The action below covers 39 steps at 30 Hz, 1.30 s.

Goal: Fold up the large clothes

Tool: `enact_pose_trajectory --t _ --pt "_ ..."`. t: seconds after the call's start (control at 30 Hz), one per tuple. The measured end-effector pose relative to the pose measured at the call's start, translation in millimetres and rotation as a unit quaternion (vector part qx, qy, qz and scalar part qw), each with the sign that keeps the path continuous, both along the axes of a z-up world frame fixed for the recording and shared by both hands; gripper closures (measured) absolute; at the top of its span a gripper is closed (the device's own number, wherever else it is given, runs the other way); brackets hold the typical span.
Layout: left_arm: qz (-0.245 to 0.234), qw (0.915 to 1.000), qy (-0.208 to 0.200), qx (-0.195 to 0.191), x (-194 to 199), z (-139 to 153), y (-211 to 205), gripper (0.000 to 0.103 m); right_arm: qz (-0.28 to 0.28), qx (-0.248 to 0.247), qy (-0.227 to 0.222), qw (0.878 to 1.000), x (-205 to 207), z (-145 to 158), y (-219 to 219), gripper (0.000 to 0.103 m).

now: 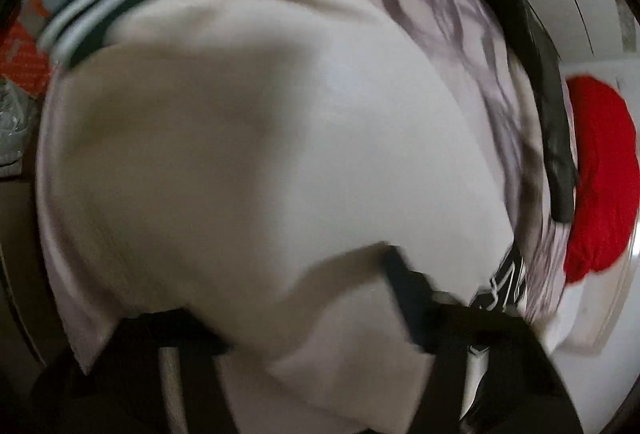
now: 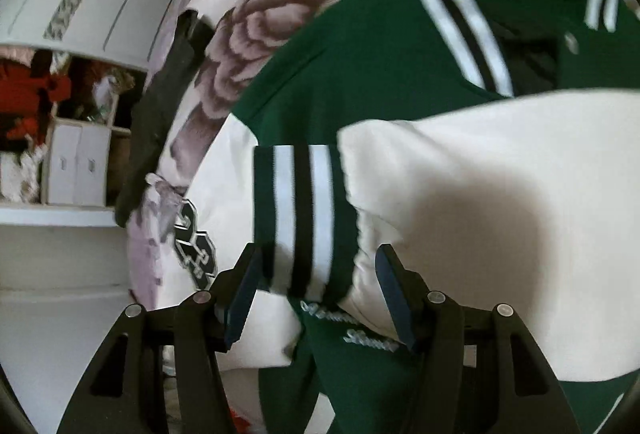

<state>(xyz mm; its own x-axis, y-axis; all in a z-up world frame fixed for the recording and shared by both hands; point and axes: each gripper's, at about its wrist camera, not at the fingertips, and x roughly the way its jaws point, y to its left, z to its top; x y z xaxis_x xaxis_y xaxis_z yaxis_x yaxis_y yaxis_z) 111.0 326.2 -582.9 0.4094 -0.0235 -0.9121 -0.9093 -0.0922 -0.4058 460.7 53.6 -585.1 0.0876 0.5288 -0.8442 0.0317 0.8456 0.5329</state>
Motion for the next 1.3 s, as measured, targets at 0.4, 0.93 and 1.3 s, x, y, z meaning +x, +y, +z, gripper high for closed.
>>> enact_pose_trajectory --t 0.4,0.93,1.3 --pt "-0.095 0.9867 -0.018 0.131 46.6 23.9 90.6 0.098 0.061 -0.202 -0.040 0.977 6.2 10.1 35.3 0.086" --pt "-0.124 0.9810 -0.116 0.094 49.7 -20.2 103.6 0.028 0.130 -0.074 -0.041 0.988 1.2 24.2 70.2 0.051" --pt "-0.053 0.9820 -0.089 0.158 56.8 5.2 102.5 0.101 0.037 -0.235 -0.021 0.971 -35.8 38.3 -11.3 0.034"
